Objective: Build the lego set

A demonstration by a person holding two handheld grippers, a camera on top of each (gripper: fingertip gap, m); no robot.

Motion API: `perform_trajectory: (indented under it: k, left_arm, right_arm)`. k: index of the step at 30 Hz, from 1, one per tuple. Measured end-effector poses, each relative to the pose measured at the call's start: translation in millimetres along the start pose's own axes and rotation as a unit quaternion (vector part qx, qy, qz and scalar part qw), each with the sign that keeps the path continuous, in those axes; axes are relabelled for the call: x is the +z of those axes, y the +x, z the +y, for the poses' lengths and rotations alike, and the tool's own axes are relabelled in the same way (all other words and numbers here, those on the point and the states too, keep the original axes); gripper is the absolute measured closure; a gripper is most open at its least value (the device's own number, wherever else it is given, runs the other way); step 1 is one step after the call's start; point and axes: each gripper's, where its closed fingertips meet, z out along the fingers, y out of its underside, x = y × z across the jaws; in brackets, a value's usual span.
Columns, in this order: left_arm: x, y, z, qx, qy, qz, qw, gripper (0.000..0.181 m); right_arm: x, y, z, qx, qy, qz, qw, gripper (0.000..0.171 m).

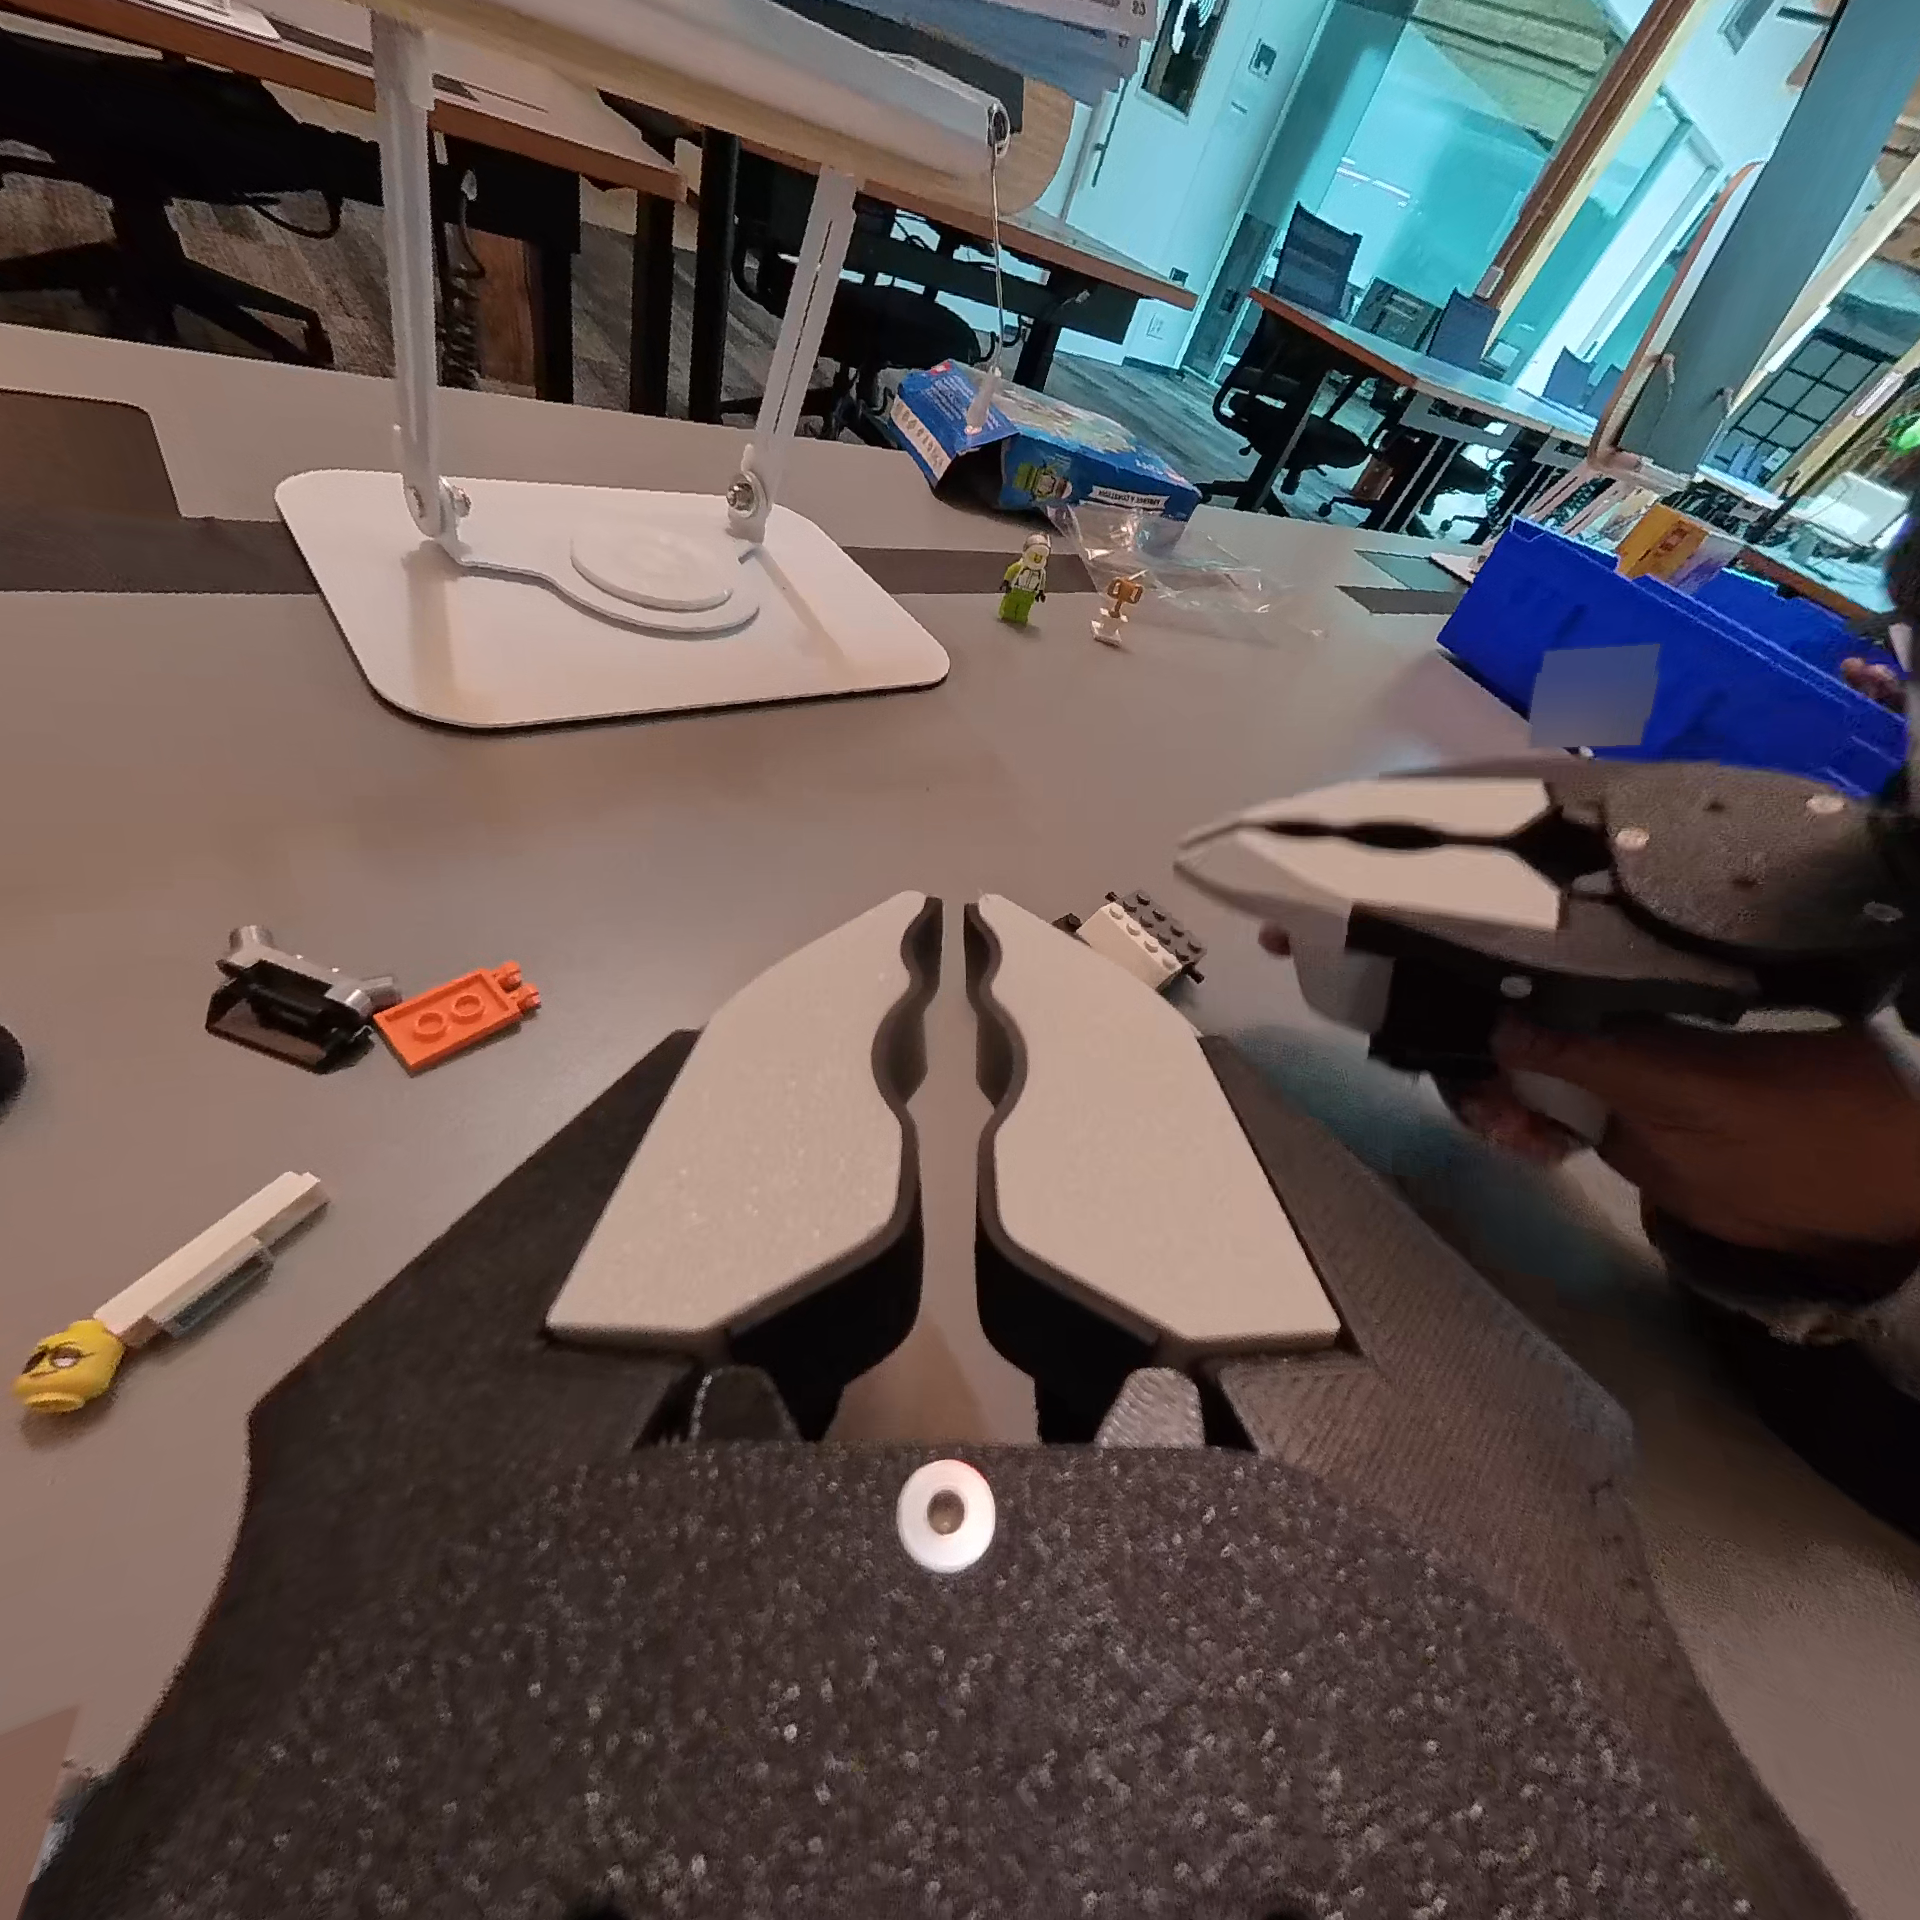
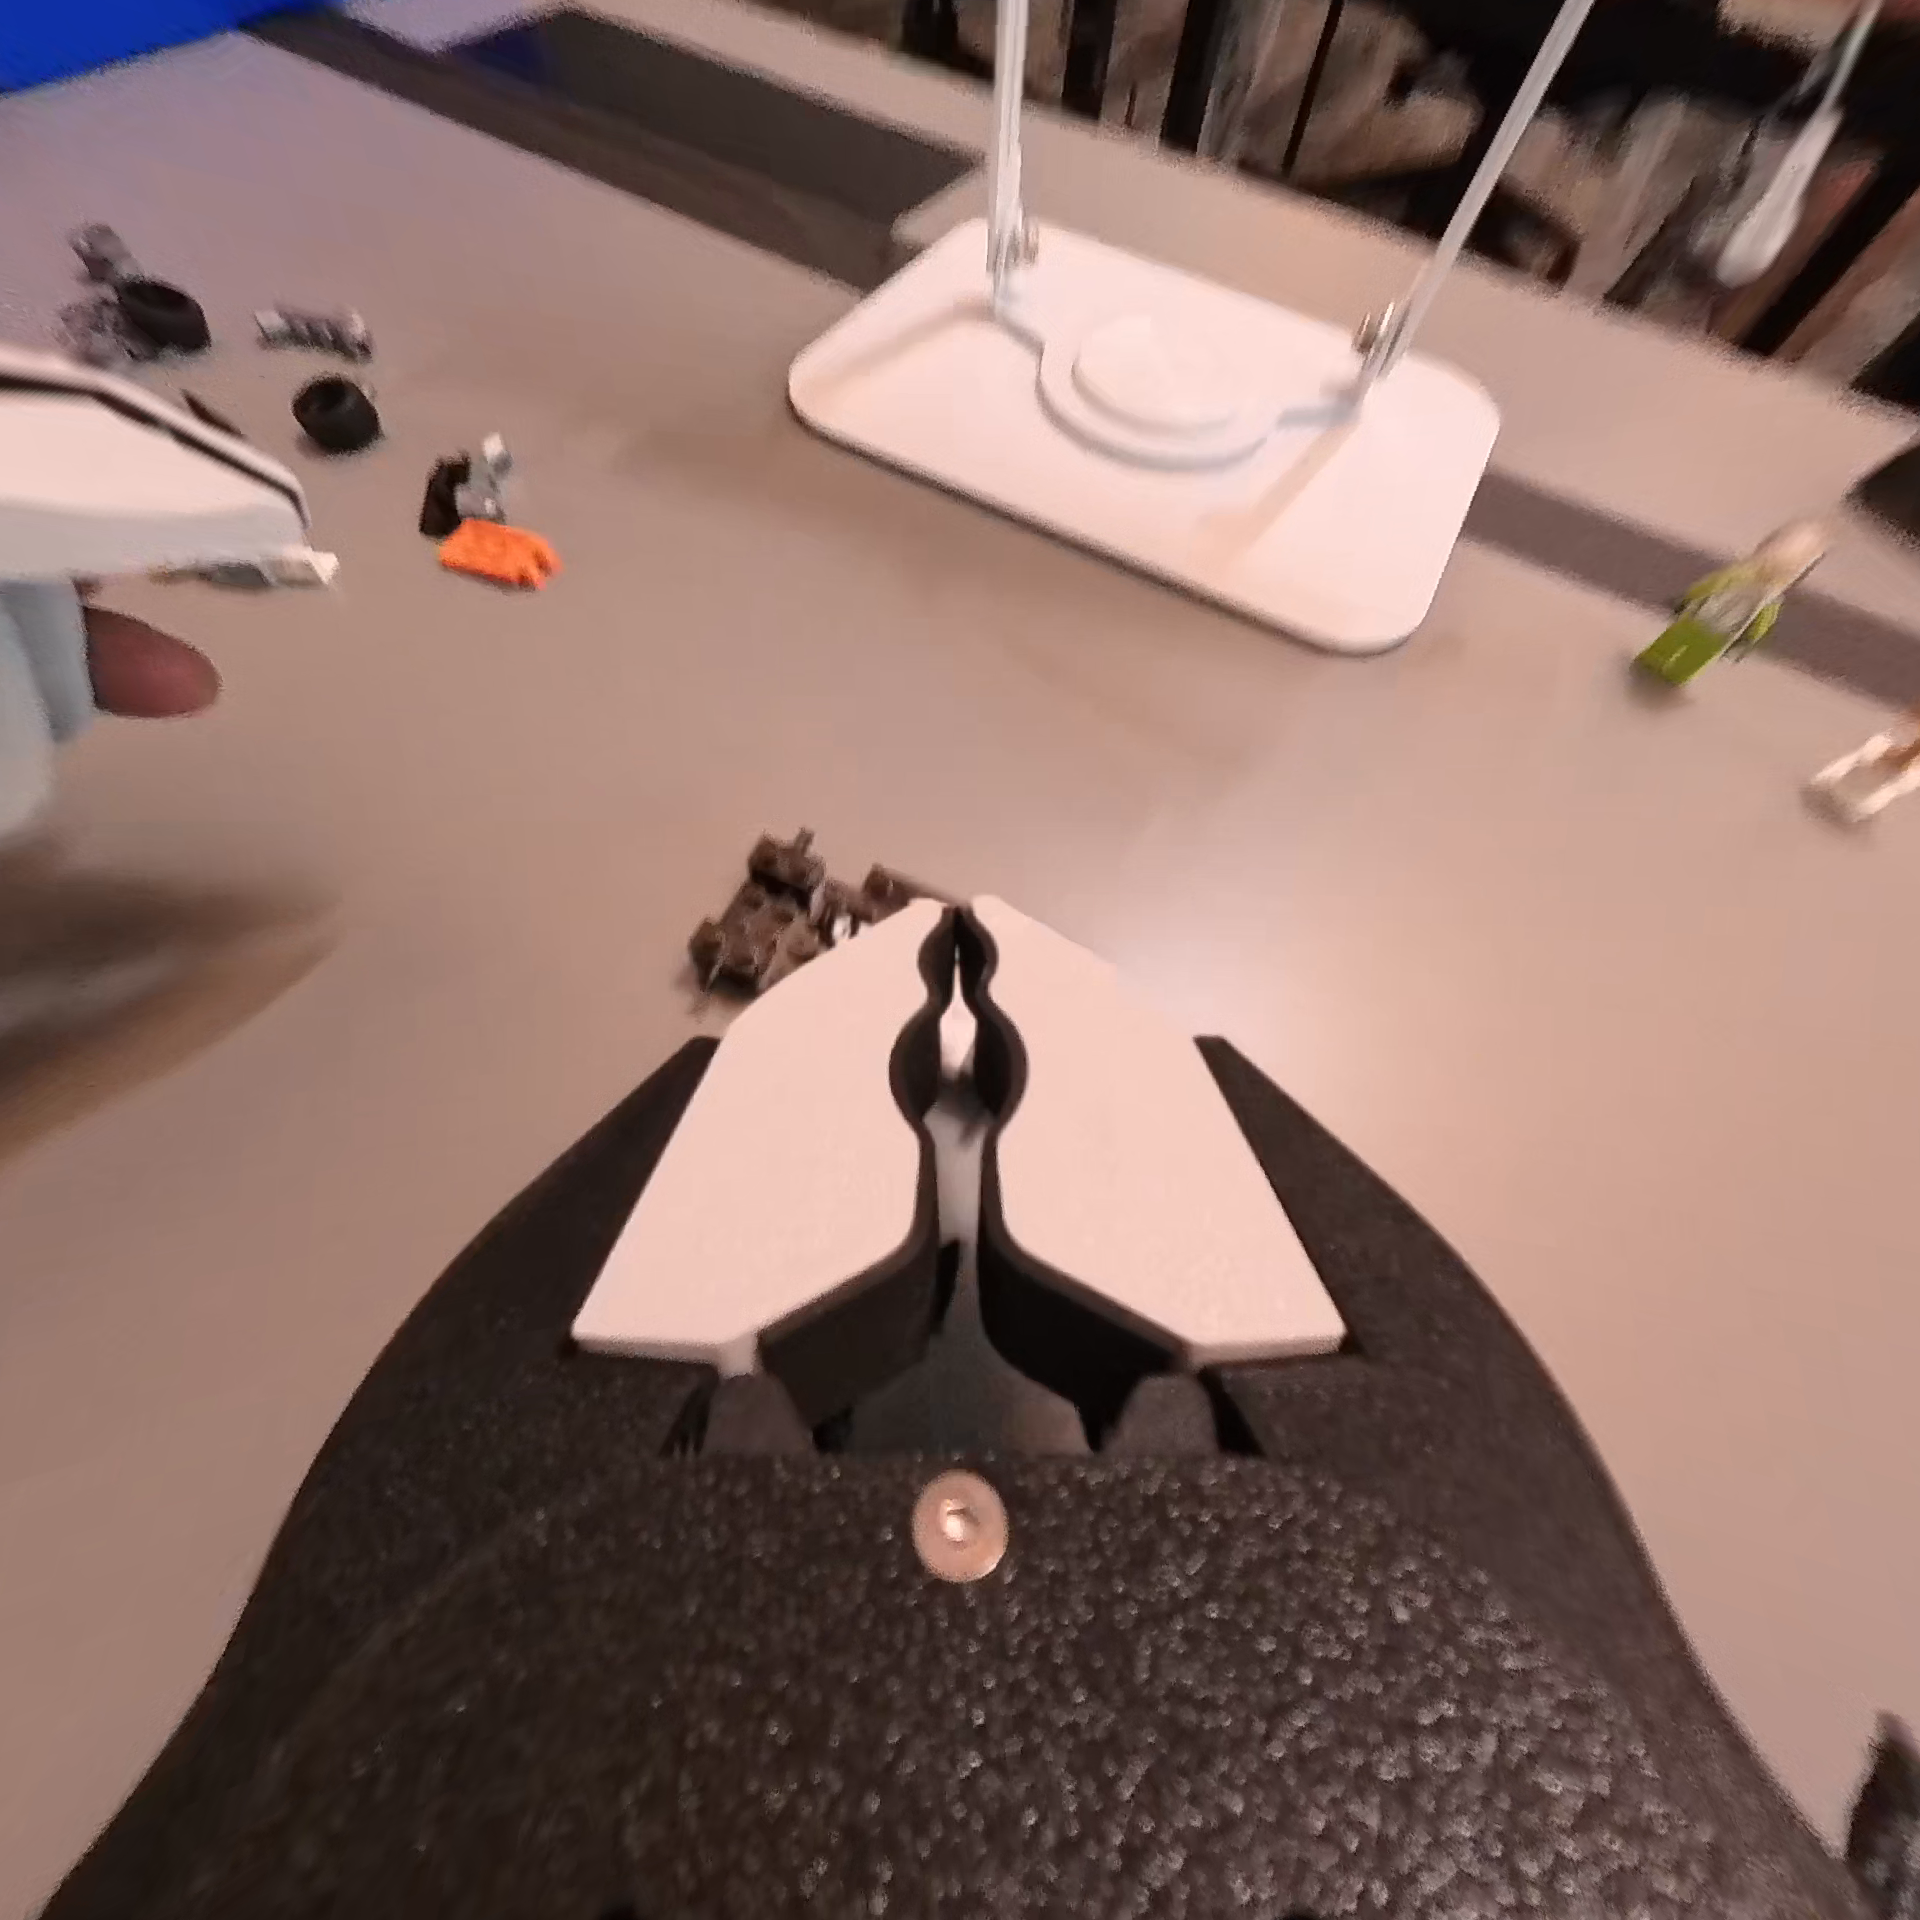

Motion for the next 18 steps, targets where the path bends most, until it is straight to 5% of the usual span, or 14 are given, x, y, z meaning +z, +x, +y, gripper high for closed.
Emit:
perform_trajectory:
  k: [12,18]
  left_arm:
    - [0,2,0,0.033,0.0,-0.008,0.999,0.178]
    - [-1,6,-1,0.037,0.001,-0.002,0.999,0.178]
  right_arm:
    - [29,72,-195,-0.131,0.195,0.055,0.971,0.171]
    - [58,90,-231,-0.113,0.19,0.05,0.974,0.171]
